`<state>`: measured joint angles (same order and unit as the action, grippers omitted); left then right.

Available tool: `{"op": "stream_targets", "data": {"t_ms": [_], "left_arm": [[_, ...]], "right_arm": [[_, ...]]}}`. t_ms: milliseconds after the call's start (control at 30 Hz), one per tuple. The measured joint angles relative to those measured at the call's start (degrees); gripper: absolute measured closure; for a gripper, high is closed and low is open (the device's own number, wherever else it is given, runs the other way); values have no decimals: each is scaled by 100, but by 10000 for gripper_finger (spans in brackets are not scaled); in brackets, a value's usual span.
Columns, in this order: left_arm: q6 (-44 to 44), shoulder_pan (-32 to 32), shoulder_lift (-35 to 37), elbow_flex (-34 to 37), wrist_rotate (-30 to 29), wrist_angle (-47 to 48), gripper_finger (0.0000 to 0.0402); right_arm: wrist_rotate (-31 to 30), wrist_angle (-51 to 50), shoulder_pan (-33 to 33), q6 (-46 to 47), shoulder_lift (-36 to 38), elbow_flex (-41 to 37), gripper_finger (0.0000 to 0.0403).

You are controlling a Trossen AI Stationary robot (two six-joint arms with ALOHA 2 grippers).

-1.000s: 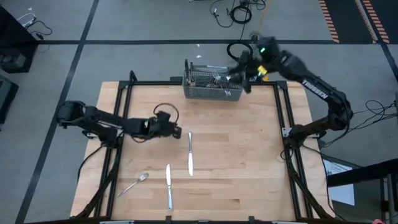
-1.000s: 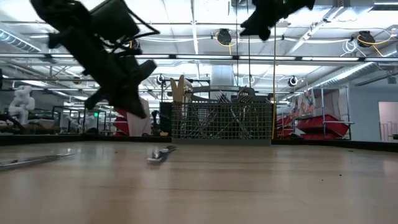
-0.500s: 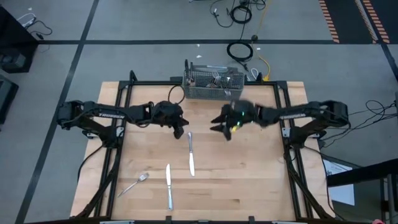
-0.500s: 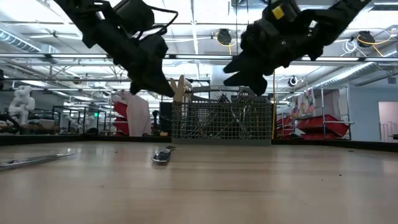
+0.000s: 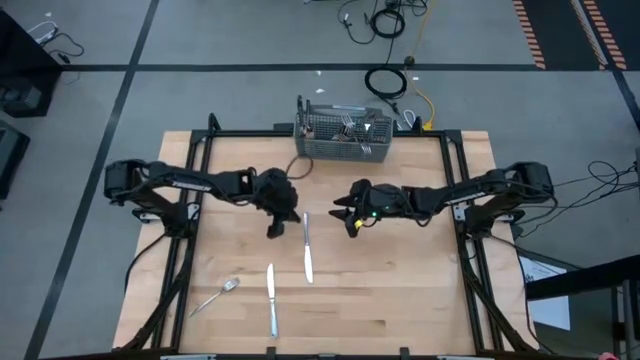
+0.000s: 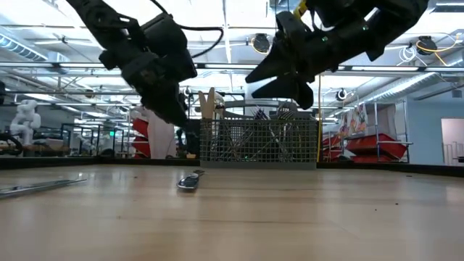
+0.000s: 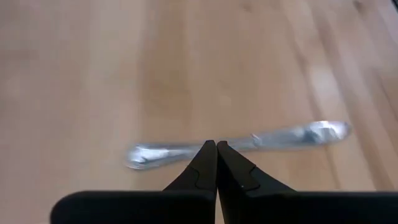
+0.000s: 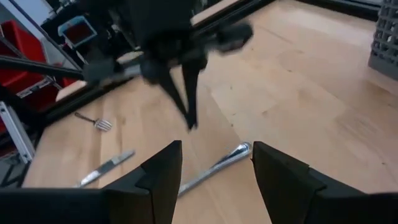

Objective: Sort silverware

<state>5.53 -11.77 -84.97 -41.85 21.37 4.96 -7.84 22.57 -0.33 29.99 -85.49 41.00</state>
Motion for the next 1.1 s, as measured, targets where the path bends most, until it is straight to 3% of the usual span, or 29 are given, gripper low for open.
{"op": "stream_targets", "data": {"t_ms": [200,333,733,967,1100], "left_arm": [[412,416,-397,2,433,274,399],[704,558,-789,2,520,-52,399],[-124,738,-2188,-346,673,-1723,401],[-211,552,-2608,-980,-58,-1972,401],[-248,295,-2761,-1259,-152,-1901,401]], "right_arm": [[2,-19,21,79,8,21,215],[30,-57,21,82,8,21,215],[376,-49,49,91,8,21,215],[540,-117,49,105,8,19,215],[523,-302,49,73,63,19,215]]}}
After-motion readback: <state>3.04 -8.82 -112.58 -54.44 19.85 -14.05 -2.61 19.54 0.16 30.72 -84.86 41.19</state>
